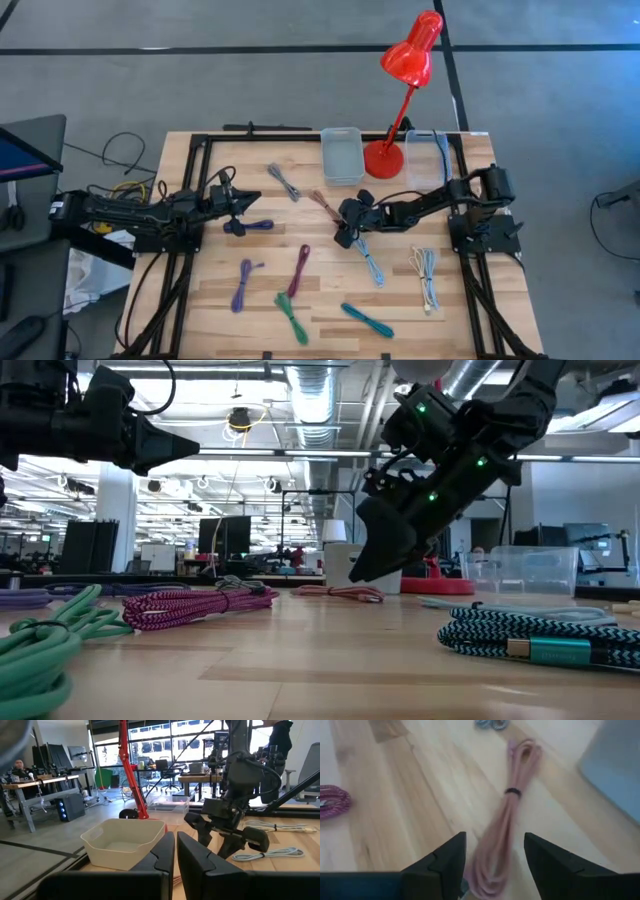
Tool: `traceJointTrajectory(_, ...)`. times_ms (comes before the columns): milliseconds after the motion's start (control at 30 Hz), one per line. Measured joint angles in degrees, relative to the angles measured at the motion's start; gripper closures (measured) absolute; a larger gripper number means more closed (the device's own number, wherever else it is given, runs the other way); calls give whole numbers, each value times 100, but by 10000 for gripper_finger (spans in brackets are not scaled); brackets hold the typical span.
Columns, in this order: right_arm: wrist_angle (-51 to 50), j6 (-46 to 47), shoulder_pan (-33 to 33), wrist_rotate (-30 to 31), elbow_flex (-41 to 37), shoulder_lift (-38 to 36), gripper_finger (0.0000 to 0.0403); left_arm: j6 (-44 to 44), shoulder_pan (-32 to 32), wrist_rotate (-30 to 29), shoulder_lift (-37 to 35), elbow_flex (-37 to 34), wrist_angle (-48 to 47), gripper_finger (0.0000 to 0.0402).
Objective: Pick & Place USB Port
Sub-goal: Put the pink charger cable into the transparent bin
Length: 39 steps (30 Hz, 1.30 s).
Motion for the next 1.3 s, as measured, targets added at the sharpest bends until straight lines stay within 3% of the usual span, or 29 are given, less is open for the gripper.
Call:
traceJointTrajectory(200, -7, 16, -14, -131, 181, 410, 203, 0, 1, 1, 0, 0, 2, 380)
traceJointTrajectory(367, 54, 60, -20, -14, 227, 529, 228, 0, 0, 1, 0, 0, 0, 380)
traceJointTrajectory(700, 19, -128, -26, 139, 212, 471, 387, 0, 0, 1, 0, 0, 2, 380)
traceJointTrajectory(1000, 188, -486, 14, 119, 205, 342, 394, -1, 1, 2, 0, 0, 0, 380)
traceJointTrajectory(1300, 8, -1200, -21, 332, 202, -489, 396, -18, 1, 2, 0, 0, -6, 380)
